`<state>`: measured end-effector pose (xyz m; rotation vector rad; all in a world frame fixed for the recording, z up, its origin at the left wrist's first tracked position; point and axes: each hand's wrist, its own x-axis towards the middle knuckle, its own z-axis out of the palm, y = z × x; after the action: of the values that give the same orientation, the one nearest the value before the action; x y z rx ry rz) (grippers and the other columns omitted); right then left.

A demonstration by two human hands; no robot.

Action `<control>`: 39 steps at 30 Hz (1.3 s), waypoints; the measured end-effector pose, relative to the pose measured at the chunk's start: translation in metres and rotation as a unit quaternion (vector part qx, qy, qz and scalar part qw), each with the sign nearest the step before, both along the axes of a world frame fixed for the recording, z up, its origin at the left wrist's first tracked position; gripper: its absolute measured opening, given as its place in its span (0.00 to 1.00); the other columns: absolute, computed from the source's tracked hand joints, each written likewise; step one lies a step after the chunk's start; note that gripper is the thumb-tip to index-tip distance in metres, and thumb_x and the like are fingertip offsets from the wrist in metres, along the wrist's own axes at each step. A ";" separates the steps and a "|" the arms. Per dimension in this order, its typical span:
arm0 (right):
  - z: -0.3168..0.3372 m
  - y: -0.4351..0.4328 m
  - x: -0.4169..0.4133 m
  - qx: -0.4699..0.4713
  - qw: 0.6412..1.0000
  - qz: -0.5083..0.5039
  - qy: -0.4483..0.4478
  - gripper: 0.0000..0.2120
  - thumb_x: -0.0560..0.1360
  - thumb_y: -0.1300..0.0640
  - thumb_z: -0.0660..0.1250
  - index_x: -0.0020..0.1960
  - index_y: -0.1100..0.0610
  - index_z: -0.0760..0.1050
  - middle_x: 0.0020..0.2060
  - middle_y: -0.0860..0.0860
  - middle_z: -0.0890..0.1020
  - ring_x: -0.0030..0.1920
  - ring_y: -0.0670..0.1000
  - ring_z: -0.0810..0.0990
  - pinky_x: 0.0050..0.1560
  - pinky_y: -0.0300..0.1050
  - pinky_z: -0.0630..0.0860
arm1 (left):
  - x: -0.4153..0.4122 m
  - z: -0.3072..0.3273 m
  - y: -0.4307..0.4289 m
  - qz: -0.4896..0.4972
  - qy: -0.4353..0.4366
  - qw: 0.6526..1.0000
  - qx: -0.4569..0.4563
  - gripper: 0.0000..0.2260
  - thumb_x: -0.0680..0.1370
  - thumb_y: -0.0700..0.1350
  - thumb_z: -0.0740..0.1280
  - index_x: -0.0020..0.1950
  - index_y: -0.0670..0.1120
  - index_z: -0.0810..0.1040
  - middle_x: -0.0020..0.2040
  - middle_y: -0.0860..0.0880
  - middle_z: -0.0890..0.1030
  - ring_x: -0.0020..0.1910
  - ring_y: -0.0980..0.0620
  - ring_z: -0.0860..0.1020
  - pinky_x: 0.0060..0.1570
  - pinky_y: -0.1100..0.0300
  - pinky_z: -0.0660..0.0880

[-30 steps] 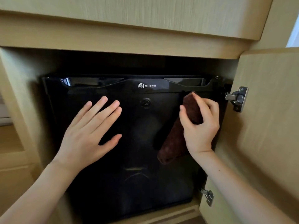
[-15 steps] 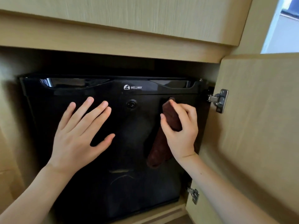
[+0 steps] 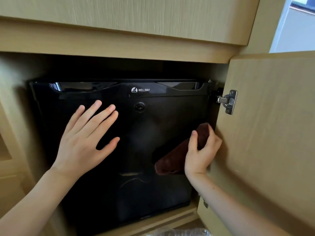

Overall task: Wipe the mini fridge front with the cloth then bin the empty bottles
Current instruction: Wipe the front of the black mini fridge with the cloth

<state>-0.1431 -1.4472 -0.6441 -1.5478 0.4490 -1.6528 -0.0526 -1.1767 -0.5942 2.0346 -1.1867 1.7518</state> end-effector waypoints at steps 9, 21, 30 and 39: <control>0.046 0.006 0.008 -0.032 0.999 0.018 -0.034 0.22 0.77 0.56 0.73 0.69 0.59 0.75 0.56 0.49 0.70 0.55 0.38 0.73 0.58 0.23 0.67 | 0.006 -0.003 -0.002 -0.006 -0.007 1.000 -0.009 0.23 0.79 0.51 0.67 0.72 0.43 0.73 0.74 0.47 0.72 0.77 0.45 0.64 0.76 0.43 0.57; -0.005 0.009 -0.002 -0.120 0.992 0.028 0.028 0.20 0.76 0.61 0.74 0.66 0.65 0.76 0.55 0.61 0.72 0.54 0.41 0.70 0.58 0.24 0.66 | 0.000 -0.005 0.003 0.012 0.019 1.000 0.020 0.25 0.80 0.51 0.67 0.75 0.44 0.70 0.75 0.47 0.70 0.78 0.44 0.61 0.77 0.43 0.55; 0.010 0.030 0.016 -0.326 0.945 0.013 -0.018 0.12 0.77 0.62 0.73 0.59 0.66 0.81 0.54 0.61 0.77 0.56 0.53 0.76 0.64 0.38 0.71 | -0.002 -0.042 0.038 0.052 0.042 0.991 0.118 0.26 0.81 0.52 0.64 0.78 0.47 0.65 0.79 0.52 0.62 0.80 0.47 0.58 0.79 0.48 0.52; -0.009 0.032 0.013 -0.478 0.872 0.103 0.018 0.13 0.76 0.63 0.74 0.59 0.66 0.82 0.52 0.61 0.81 0.55 0.56 0.79 0.62 0.44 0.75 | -0.001 -0.050 0.041 0.044 0.054 0.991 0.111 0.26 0.82 0.51 0.62 0.79 0.48 0.64 0.79 0.54 0.60 0.80 0.48 0.57 0.79 0.48 0.52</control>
<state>-0.1299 -1.4150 -0.6534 -2.2111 -0.6225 -1.7593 -0.0538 -1.1359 -0.6439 2.3083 -1.3306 1.5851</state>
